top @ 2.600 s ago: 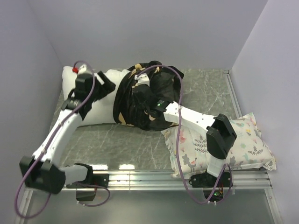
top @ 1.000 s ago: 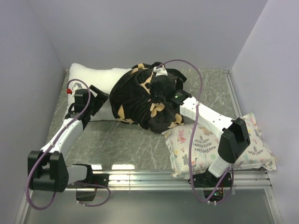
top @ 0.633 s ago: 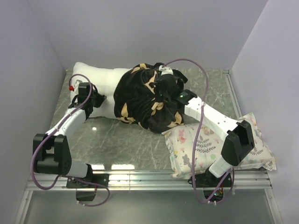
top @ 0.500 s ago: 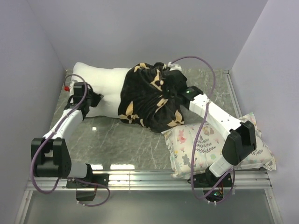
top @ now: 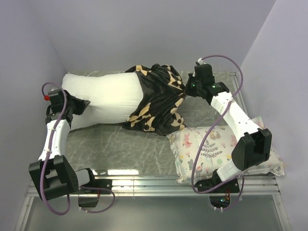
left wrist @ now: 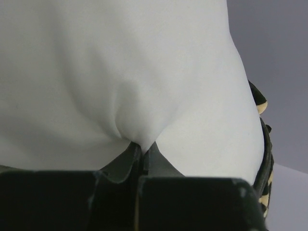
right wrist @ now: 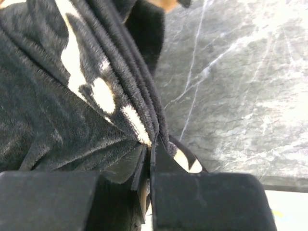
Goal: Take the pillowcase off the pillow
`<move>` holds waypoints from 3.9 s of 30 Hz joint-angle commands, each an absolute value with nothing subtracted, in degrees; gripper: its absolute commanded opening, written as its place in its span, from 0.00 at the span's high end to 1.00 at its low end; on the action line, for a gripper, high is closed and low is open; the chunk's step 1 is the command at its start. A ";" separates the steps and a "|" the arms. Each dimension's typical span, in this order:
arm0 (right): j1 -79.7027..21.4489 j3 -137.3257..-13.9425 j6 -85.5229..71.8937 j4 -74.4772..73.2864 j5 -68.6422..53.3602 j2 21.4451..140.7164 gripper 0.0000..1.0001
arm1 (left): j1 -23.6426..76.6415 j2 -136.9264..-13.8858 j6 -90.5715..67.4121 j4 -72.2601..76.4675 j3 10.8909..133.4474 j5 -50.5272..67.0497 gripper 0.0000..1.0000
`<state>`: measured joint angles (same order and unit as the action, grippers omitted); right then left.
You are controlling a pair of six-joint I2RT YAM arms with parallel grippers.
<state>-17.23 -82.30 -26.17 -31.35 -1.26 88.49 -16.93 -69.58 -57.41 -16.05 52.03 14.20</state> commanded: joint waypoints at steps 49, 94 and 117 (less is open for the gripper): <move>-13.27 -81.21 -21.88 -31.47 17.85 84.29 1.00 | -25.93 -71.71 -47.90 -18.81 64.16 13.79 1.00; -9.84 -73.57 -27.16 -21.97 7.11 82.71 0.32 | -4.84 -63.74 -43.06 -17.23 55.29 12.57 0.66; -21.80 -50.99 -26.10 -20.83 2.37 41.50 0.05 | 9.32 -36.22 -27.34 -32.86 58.63 5.10 0.14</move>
